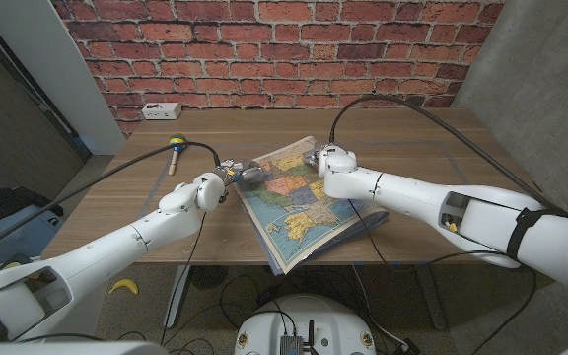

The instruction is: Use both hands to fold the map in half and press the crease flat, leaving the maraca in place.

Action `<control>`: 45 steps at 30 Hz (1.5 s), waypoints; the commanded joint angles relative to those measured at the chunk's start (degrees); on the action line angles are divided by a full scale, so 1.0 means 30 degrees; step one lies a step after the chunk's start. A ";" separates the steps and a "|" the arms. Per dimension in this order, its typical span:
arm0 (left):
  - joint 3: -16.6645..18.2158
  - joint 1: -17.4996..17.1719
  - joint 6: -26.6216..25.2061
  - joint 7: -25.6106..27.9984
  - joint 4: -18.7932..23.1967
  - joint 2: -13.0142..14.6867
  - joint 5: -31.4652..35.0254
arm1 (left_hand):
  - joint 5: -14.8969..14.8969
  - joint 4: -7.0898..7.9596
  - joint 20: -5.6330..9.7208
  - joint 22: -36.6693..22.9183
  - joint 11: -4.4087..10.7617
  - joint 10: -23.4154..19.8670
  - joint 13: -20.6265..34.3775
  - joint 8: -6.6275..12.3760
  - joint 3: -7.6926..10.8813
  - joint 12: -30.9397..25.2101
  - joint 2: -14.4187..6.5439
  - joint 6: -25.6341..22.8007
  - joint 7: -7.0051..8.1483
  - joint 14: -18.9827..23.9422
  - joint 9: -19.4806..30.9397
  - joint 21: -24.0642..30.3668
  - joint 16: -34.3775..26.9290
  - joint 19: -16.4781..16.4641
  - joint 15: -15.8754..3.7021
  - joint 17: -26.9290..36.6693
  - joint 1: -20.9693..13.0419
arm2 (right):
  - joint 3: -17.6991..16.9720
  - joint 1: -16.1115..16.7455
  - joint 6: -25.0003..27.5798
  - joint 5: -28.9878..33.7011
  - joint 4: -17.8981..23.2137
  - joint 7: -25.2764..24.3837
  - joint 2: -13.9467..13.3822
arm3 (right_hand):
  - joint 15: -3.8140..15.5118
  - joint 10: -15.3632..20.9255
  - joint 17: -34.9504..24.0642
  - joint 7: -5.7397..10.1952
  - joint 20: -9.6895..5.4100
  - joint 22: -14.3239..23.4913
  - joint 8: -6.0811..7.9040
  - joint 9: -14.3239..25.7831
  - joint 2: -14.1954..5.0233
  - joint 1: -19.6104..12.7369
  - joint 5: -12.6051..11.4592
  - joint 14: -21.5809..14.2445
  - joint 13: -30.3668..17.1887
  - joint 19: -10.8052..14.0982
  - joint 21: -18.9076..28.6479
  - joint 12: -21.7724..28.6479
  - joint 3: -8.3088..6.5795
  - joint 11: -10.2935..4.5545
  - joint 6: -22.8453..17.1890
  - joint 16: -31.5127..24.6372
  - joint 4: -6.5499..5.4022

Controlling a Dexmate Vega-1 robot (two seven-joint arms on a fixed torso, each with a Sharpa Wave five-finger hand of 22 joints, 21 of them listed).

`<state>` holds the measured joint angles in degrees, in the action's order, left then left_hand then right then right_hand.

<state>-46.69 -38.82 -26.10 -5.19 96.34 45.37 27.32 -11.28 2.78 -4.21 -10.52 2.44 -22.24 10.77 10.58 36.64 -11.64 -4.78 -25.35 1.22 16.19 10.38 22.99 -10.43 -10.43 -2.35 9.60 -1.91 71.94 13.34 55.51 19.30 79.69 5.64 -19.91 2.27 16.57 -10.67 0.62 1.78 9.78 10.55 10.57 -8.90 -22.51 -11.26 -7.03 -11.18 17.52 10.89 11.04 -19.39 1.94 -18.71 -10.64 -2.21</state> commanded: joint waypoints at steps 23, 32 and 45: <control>-0.0188 0.0272 -0.0207 -0.0081 -0.0052 -0.0167 0.0207 | -0.0108 0.0224 -0.0045 -0.0057 -0.0128 0.0061 0.0050 0.0005 0.0086 -0.0017 -0.0204 0.0159 -0.0043 -0.0206 0.0015 -0.0087 0.0100 -0.0218 -0.0264 0.0009 -0.0234 | -0.0753 0.2542 0.5455 0.0006 0.6674 -0.3650 -0.2512 | -0.0076 0.3487 0.0025 -0.0729 0.1039 0.0067 0.0960 -0.0007 0.0290 0.0502 0.0028 -0.4168 0.0101 0.3362 0.0787 0.0797 -0.0281 0.0477 -0.4082 -0.0873 0.0059; -0.0175 0.0269 -0.0162 -0.0030 -0.0036 -0.0145 0.0209 | -0.0114 0.0281 -0.0017 -0.0061 -0.0101 0.0063 0.0051 0.0015 0.0075 -0.0016 -0.0197 0.0169 -0.0042 -0.0231 0.0016 -0.0121 0.0097 -0.0244 -0.0274 0.0011 -0.0223 | -0.0012 0.2128 0.6551 -0.1292 0.6508 -0.3815 -0.2512 | -0.0286 0.6154 0.0069 -0.1089 0.1092 0.0082 0.1183 -0.0049 0.0285 0.0937 0.0050 -0.6593 0.0133 0.5000 0.0893 0.1099 -0.0568 0.1072 -0.6884 -0.0968 -0.0015; -0.0107 0.0223 -0.0062 0.0034 -0.0047 -0.0131 0.0147 | -0.0123 0.0369 0.0019 -0.0065 -0.0089 0.0034 0.0052 0.0045 0.0053 -0.0026 -0.0173 0.0133 -0.0074 -0.0218 0.0017 -0.0180 0.0079 -0.0284 -0.0284 0.0011 -0.0208 | 0.0426 0.1403 0.6277 -0.3725 0.5629 -0.3638 -0.2527 | -0.0620 0.7157 0.0029 -0.1406 0.1141 0.0097 0.1110 -0.0052 0.0289 0.1399 0.0036 -0.7744 0.0145 0.6149 0.1081 0.1090 -0.0596 0.1267 -0.7852 -0.1019 -0.0276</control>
<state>-47.21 -38.09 -26.54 -5.34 96.23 44.95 27.86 -11.28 3.65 -4.25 -10.50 2.45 -21.82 10.81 10.53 36.71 -11.41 -4.62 -24.93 1.05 15.77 10.39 22.33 -10.15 -10.78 -2.34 9.60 -2.06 71.98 18.97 74.13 14.02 98.18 -5.71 -27.29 0.49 37.28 -10.38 -3.56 5.25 9.84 13.65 10.21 -7.95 -18.76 -11.26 -29.51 -10.55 35.15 13.78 13.97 -21.20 5.84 -41.59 -13.36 -2.60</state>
